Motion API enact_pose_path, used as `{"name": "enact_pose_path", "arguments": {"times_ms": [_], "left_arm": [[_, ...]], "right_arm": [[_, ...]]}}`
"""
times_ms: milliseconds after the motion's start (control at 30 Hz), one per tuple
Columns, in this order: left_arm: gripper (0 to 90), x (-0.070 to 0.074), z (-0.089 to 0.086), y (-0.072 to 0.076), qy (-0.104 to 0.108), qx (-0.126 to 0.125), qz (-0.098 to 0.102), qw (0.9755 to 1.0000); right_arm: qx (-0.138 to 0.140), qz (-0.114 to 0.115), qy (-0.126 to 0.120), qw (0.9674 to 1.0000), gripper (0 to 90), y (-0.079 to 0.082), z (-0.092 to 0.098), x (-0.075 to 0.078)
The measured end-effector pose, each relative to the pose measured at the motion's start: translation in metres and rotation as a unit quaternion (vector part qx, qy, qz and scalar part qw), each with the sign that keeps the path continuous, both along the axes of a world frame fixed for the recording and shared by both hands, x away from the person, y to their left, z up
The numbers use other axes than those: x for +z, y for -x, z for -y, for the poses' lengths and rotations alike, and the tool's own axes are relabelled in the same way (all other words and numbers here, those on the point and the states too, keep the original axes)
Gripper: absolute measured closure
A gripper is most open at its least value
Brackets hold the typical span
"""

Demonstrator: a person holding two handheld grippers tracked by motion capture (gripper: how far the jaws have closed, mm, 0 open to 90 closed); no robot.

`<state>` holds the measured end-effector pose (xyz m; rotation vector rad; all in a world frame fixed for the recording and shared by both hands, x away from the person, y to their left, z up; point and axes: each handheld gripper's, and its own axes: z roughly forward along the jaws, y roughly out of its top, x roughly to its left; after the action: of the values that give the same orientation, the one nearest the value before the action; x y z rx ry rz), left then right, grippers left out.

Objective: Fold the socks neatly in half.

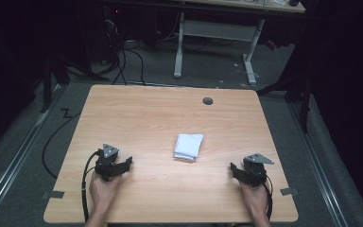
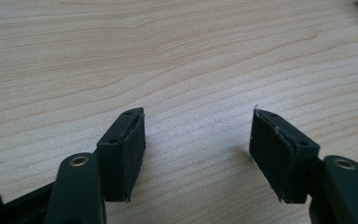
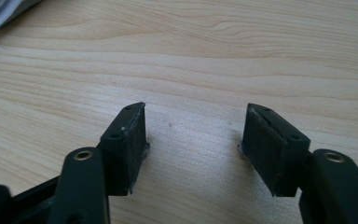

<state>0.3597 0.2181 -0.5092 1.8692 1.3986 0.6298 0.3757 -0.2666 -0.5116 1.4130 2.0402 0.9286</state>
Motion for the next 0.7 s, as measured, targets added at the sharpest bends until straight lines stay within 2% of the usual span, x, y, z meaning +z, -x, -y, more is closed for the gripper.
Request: {"name": "enact_pose_path", "arguments": {"times_ms": [233,700], "left_arm": [[31.1,-0.0004,0.0035,0.0009,-0.012,-0.007,-0.001,0.9999],[30.2,-0.0003,0.0039,0.0011,-0.014,-0.008,-0.002,0.9999]], "right_arm": [[-0.002,-0.001,0.0,1.0,35.8,0.0005,0.0001,-0.0002],[0.001,-0.001,0.001,1.0,35.7,0.0011,-0.0006,-0.0003]]}}
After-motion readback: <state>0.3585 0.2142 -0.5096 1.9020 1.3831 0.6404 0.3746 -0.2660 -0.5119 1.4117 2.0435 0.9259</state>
